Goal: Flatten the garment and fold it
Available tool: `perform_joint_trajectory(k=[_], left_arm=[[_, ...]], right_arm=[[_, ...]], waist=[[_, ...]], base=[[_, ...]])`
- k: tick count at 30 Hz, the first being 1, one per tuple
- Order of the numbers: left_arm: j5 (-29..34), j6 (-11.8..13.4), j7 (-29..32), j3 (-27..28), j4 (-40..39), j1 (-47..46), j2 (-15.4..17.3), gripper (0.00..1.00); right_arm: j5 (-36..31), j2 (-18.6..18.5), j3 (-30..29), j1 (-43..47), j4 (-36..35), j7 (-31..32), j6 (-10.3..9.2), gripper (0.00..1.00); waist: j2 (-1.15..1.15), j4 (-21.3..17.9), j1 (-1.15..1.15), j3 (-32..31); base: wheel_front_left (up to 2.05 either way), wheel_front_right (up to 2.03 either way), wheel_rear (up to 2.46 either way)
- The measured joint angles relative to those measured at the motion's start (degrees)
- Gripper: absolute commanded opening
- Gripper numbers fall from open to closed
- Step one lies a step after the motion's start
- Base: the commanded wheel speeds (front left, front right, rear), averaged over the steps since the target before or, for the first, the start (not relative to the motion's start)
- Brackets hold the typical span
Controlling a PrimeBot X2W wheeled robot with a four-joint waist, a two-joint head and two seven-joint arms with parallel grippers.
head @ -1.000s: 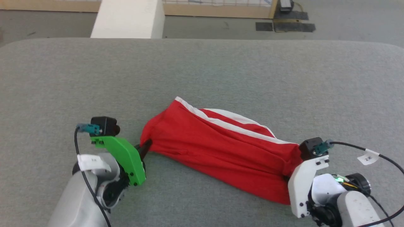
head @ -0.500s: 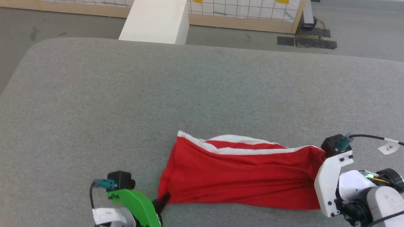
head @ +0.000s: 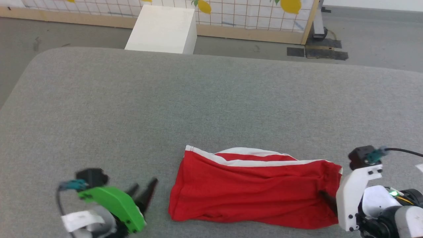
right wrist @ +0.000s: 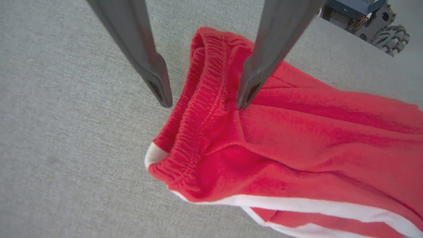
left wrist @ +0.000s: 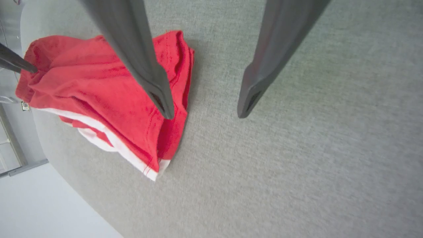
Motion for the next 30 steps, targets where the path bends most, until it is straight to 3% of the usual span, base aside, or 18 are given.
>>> perform_joint_trajectory(k=[4, 9, 12, 25, 26, 27, 28, 30], left_arm=[[3.7, -0.9, -8.9, 3.4, -2.7, -2.3, 2.6, 1.00], [12.5, -4.2, -28.2, 5.4, -1.8, -5.1, 5.0, 1.00], [15.8, -4.9, -37.4, 5.4, 0.9, -5.3, 4.9, 1.00], [25.1, -7.7, -40.3, 8.6, -2.0, -6.0, 0.4, 1.00], [25.5, -7.8, -40.3, 8.9, -2.0, -5.9, 0.2, 1.00], [25.5, -7.8, -40.3, 9.1, -2.0, -6.0, 0.1, 1.00], [25.7, -7.9, -40.3, 9.2, -2.0, -5.9, 0.0, 1.00], [26.1, -7.9, -40.3, 9.4, -2.0, -5.9, -0.2, 1.00]], right_arm=[[0.3, 2.6, -4.5, 1.3, -3.4, -1.2, 0.00, 1.00], [-2.0, 4.9, -8.0, 1.5, -4.0, -2.5, -0.01, 1.00], [-2.8, 6.4, -7.6, 1.4, -2.4, -3.9, -0.01, 1.00], [-8.6, 8.3, -3.2, -3.9, 9.0, -5.7, -0.01, 1.00], [-8.5, 8.2, -3.2, -4.4, 9.3, -5.2, -0.01, 0.44], [-8.5, 8.2, -3.2, -4.7, 9.4, -5.0, -0.01, 0.20], [-8.5, 8.2, -3.4, -4.9, 9.6, -5.0, -0.01, 0.00], [-8.2, 8.2, -3.7, -5.4, 9.7, -4.5, -0.01, 0.00]], waist=[[0.00, -0.9, 0.00, -0.3], [0.00, -1.4, 0.00, 0.1], [0.00, -1.4, 0.00, 0.6], [0.00, -0.1, 0.00, 4.4], [0.00, 0.0, 0.00, 4.6], [0.00, 0.1, 0.00, 4.7], [0.00, 0.2, 0.00, 4.8], [0.00, 0.1, 0.00, 4.8]], base=[[0.00, 0.00, 0.00], [0.00, 0.00, 0.00], [0.00, 0.00, 0.00], [0.00, 0.00, 0.00], [0.00, 0.00, 0.00], [0.00, 0.00, 0.00], [0.00, 0.00, 0.00], [0.00, 0.00, 0.00]])
